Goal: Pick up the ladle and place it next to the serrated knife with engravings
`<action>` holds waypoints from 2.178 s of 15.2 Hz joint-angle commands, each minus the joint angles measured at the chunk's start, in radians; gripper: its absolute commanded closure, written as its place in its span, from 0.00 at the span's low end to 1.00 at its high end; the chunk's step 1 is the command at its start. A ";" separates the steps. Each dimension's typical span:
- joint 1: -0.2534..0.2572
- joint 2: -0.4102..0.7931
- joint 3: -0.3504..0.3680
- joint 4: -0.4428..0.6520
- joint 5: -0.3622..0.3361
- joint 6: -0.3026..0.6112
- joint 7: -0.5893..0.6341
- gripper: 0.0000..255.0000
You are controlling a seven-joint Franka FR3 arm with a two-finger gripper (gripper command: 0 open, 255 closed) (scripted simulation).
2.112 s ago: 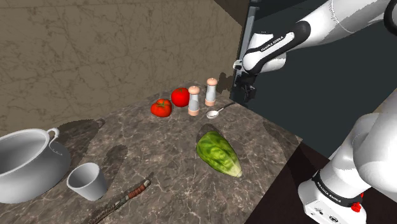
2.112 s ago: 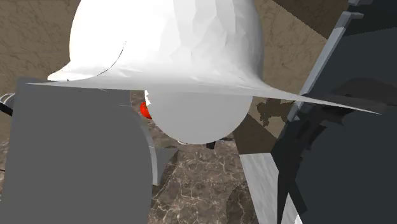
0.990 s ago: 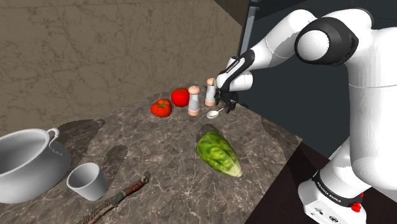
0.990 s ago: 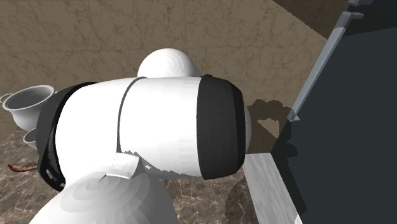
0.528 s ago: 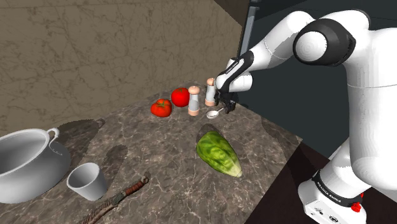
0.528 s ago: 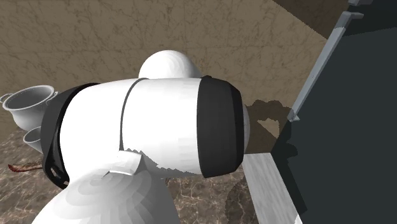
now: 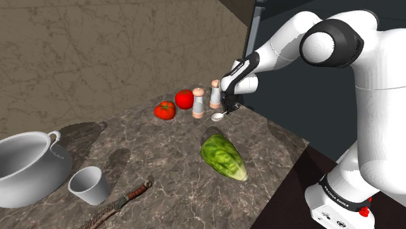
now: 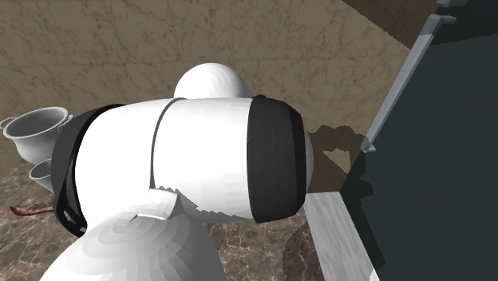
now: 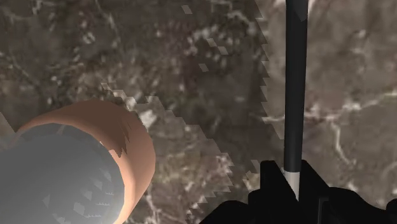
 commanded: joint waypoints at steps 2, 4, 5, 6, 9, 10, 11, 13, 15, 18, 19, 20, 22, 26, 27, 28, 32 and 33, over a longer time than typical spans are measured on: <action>0.000 0.000 0.000 0.000 0.000 0.000 0.000 1.00; 0.004 -0.011 -0.005 -0.002 -0.005 -0.009 0.004 1.00; 0.007 -0.022 -0.010 -0.004 -0.011 -0.018 0.009 1.00; 0.011 -0.033 -0.014 -0.006 -0.016 -0.027 0.013 1.00; 0.021 -0.065 -0.028 -0.009 -0.033 -0.055 0.026 1.00; 0.024 -0.076 -0.033 -0.010 -0.039 -0.065 0.031 1.00; 0.027 -0.086 -0.037 -0.011 -0.045 -0.074 0.035 1.00; 0.033 -0.107 -0.045 -0.011 -0.057 -0.094 0.044 1.00; 0.039 -0.127 -0.053 -0.011 -0.069 -0.113 0.053 1.00; 0.047 -0.157 -0.064 -0.009 -0.087 -0.144 0.067 1.00; 0.049 -0.166 -0.068 -0.007 -0.093 -0.154 0.071 1.00; 0.052 -0.176 -0.071 -0.006 -0.099 -0.164 0.076 1.00; 0.056 -0.194 -0.077 -0.002 -0.110 -0.185 0.084 1.00; 0.080 -0.240 -0.083 -0.030 -0.136 -0.199 0.118 1.00; 0.099 -0.263 -0.082 -0.062 -0.146 -0.186 0.142 1.00; 0.117 -0.284 -0.081 -0.093 -0.158 -0.174 0.167 1.00; 0.188 -0.365 -0.068 -0.205 -0.207 -0.131 0.276 1.00; 0.205 -0.384 -0.064 -0.231 -0.219 -0.122 0.305 1.00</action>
